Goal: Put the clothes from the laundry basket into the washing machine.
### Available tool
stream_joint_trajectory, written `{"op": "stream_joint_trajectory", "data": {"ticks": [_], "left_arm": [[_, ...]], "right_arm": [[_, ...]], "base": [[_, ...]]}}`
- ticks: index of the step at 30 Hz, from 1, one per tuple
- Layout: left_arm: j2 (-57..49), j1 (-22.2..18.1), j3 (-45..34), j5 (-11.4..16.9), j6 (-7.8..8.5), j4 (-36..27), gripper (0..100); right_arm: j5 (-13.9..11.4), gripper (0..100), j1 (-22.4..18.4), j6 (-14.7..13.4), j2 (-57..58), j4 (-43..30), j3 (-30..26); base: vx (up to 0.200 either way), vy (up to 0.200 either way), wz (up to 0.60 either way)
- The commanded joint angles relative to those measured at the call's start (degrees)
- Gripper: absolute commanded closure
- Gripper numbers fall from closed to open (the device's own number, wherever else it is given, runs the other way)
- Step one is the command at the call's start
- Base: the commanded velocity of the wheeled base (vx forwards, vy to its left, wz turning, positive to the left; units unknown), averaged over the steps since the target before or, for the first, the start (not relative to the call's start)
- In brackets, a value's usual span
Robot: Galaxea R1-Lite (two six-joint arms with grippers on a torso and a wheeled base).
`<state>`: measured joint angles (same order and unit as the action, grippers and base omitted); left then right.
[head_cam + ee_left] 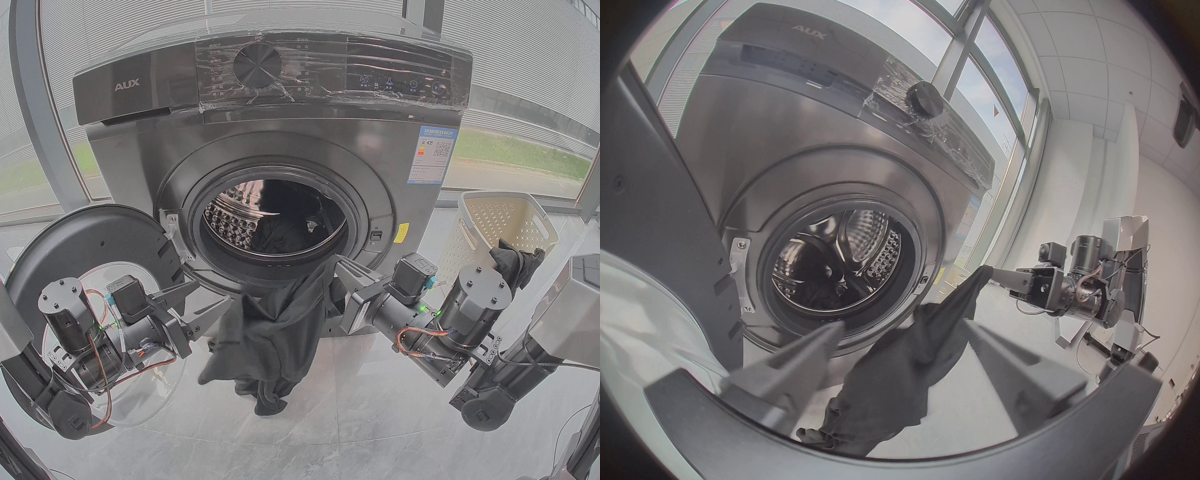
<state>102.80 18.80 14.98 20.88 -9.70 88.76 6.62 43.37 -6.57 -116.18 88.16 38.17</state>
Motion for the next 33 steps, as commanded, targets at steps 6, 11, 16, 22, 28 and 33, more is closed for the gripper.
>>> {"op": "stream_joint_trajectory", "data": {"ticks": [6,11,16,22,28,33], "left_arm": [[2.58,-1.48,0.22,0.04,0.12,0.10,0],[2.58,-1.04,-0.39,0.04,0.12,0.01,0],[2.84,-0.17,-0.66,0.12,0.12,0.10,0],[3.10,2.03,-0.04,0.12,0.04,0.10,0],[3.90,3.97,1.28,0.12,0.21,0.10,0],[5.48,3.61,1.80,0.04,0.48,0.27,0]], "right_arm": [[0.24,100,1.01,-0.11,-0.45,-0.10,0.85],[0.32,100,1.10,-0.20,-0.37,-0.01,1.12],[0.32,100,2.07,-0.28,-0.37,0.17,2.09],[0.24,100,4.44,-0.64,-2.04,0.43,2.96],[0.24,100,6.20,-0.90,-4.50,0.43,3.23],[0.32,100,7.95,-1.60,-5.02,0.52,3.49]], "base": [[0.000,0.000,0.00],[0.000,0.000,0.00],[0.000,0.000,0.00],[0.000,0.000,0.00],[0.000,0.000,0.00],[0.000,0.000,0.00]]}}
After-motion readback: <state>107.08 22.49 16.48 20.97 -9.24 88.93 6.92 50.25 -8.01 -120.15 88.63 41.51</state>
